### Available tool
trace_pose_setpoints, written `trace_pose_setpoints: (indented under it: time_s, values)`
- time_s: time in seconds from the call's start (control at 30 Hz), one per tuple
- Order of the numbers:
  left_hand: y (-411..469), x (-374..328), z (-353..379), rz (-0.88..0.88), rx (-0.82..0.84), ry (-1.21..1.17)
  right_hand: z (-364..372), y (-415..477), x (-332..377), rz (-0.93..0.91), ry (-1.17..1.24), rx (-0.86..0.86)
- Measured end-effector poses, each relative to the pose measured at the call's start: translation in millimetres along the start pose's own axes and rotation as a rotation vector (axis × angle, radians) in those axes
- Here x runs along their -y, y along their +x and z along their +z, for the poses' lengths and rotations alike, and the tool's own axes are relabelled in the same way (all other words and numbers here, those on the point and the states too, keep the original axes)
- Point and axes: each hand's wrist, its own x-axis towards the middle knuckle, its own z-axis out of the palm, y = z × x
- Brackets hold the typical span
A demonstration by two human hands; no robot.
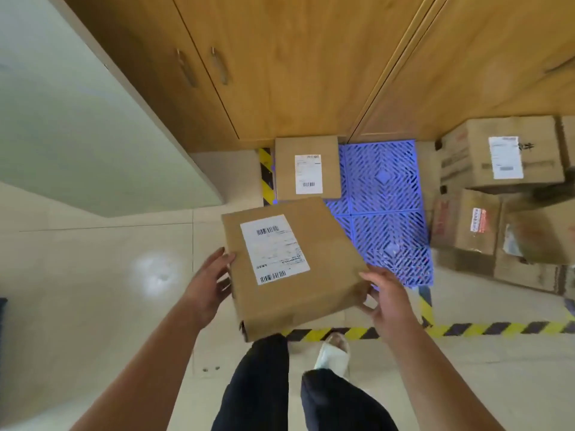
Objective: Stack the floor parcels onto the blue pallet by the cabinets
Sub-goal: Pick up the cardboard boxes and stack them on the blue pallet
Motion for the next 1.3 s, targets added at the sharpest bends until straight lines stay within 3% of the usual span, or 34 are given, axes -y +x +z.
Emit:
trace_pose_setpoints:
  time_s: [0.33, 0.47, 0.57, 0.7, 0.83, 0.97, 1.3]
  values:
    - [256, -38, 56, 0.262, 0.114, 0.142, 59, 224, 1, -0.195, 0.082, 0.016]
    - [332, -59, 89, 0.392, 0.094, 0.140, 79, 294, 19, -0.342, 0.113, 0.035]
    - [368, -68, 109, 0.472, 0.140, 0.282, 94, 344, 22, -0.424, 0.140, 0.045]
    - [391, -73, 116, 0.439, 0.147, 0.537, 114, 394, 21, -0.516, 0.086, 0.083]
    - [383, -63, 110, 0.358, 0.117, 0.641, 121, 408, 22, -0.545, 0.041, 0.099]
    - [374, -44, 107, 0.225, 0.123, 0.578, 115, 402, 11, -0.517, 0.020, 0.123]
    - [381, -34, 120, 0.274, 0.066, 0.514, 115, 399, 10, -0.435, -0.021, 0.192]
